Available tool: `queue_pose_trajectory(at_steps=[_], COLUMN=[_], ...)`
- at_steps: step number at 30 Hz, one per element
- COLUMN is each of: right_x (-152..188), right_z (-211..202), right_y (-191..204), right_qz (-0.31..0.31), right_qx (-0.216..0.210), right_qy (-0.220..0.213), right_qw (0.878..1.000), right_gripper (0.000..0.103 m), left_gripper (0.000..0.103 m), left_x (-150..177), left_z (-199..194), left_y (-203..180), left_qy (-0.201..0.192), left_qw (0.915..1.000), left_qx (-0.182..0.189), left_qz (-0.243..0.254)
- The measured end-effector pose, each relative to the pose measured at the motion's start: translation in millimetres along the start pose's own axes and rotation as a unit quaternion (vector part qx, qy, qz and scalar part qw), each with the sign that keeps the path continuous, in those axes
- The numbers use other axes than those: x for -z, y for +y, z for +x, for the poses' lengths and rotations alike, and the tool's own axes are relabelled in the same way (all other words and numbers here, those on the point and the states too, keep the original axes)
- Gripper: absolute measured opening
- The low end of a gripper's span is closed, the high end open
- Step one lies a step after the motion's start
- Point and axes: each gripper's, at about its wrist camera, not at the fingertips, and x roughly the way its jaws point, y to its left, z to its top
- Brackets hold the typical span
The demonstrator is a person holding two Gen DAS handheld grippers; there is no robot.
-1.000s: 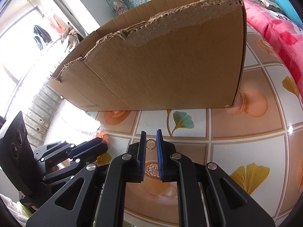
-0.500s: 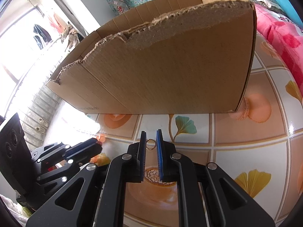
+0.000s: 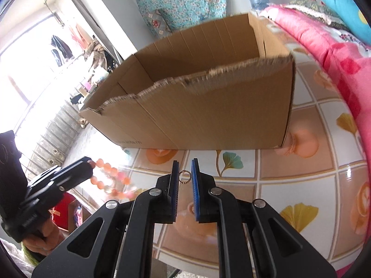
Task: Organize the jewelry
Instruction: 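Carry the bracelet and ring over the box and open both tools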
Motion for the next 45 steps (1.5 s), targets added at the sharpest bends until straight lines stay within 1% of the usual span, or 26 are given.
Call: queue_pose_trajectory(at_steps=[5,7,10,13,15,17,19,20,22,24,26,28,30,33,37,42,45], right_x=[-7.1,-10.5,-24.6,-47.7,-67.4,-89.1,-104.8,-111.8,-125.9,-136.7,-143.6,-146.8,-150.6,-153.3,-158.2,-160.8,-161.6], right_z=[-26.1,-37.5,-57.7,-72.2,-74.1,-71.9,-67.5,-64.8,-56.7,-47.6,-38.1,-30.3,-21.1,-12.2,-3.8,-0.8,-0.7], right_y=[3.6,5.8,13.2,21.6,24.8,23.5,19.6,18.2,13.7,9.7,6.3,3.5,-1.4,-7.0,-13.3,-18.6,-21.2], right_qz=[-0.002,-0.007,-0.022,-0.05,-0.068,-0.079,-0.081,-0.083,-0.088,-0.091,-0.092,-0.093,-0.092,-0.091,-0.089,-0.085,-0.083], right_qx=[-0.008,-0.009,-0.02,-0.026,-0.026,-0.037,-0.042,-0.041,-0.038,-0.04,-0.044,-0.043,-0.045,-0.045,-0.042,-0.039,-0.036], right_qy=[-0.03,-0.041,-0.066,-0.088,-0.094,-0.094,-0.092,-0.09,-0.087,-0.083,-0.077,-0.073,-0.067,-0.063,-0.06,-0.059,-0.06], right_qw=[1.0,0.999,0.997,0.995,0.993,0.992,0.992,0.992,0.992,0.992,0.992,0.992,0.993,0.993,0.993,0.994,0.994], right_gripper=[0.011,0.011,0.011,0.011,0.011,0.011,0.011,0.011,0.011,0.011,0.011,0.011,0.011,0.011,0.011,0.011,0.011], left_gripper=[0.008,0.008,0.008,0.008,0.008,0.008,0.008,0.008,0.008,0.008,0.008,0.008,0.008,0.008,0.008,0.008,0.009], left_x=[-16.3,-28.2,-46.7,-69.3,-84.4,-98.5,-114.1,-117.8,-126.3,-133.4,-136.0,-134.8,-133.4,-130.6,-127.2,-125.9,-127.0], left_z=[-16.2,-25.6,-39.5,-49.7,-50.9,-46.9,-34.4,-28.6,-12.3,12.3,33.3,53.1,74.9,97.8,113.8,125.2,129.8], left_y=[-5.6,-7.6,-12.1,-13.5,-11.5,-5.3,4.7,12.0,21.9,36.0,48.0,58.2,65.9,75.9,79.2,80.8,83.0], left_qy=[-0.016,-0.028,-0.05,-0.069,-0.076,-0.074,-0.056,-0.045,-0.02,0.02,0.055,0.093,0.133,0.178,0.206,0.225,0.232], left_qw=[0.9996,0.9988,0.9972,0.9952,0.9949,0.9954,0.9969,0.9975,0.998,0.9979,0.996,0.9921,0.9859,0.9764,0.9681,0.9635,0.9608], left_qx=[0.024,0.039,0.052,0.061,0.055,0.044,0.023,0.008,-0.011,-0.023,-0.032,-0.046,-0.055,-0.068,-0.076,-0.072,-0.084], left_qz=[0.006,0.007,0.019,0.032,0.039,0.042,0.05,0.053,0.058,0.057,0.062,0.07,0.085,0.102,0.121,0.126,0.126])
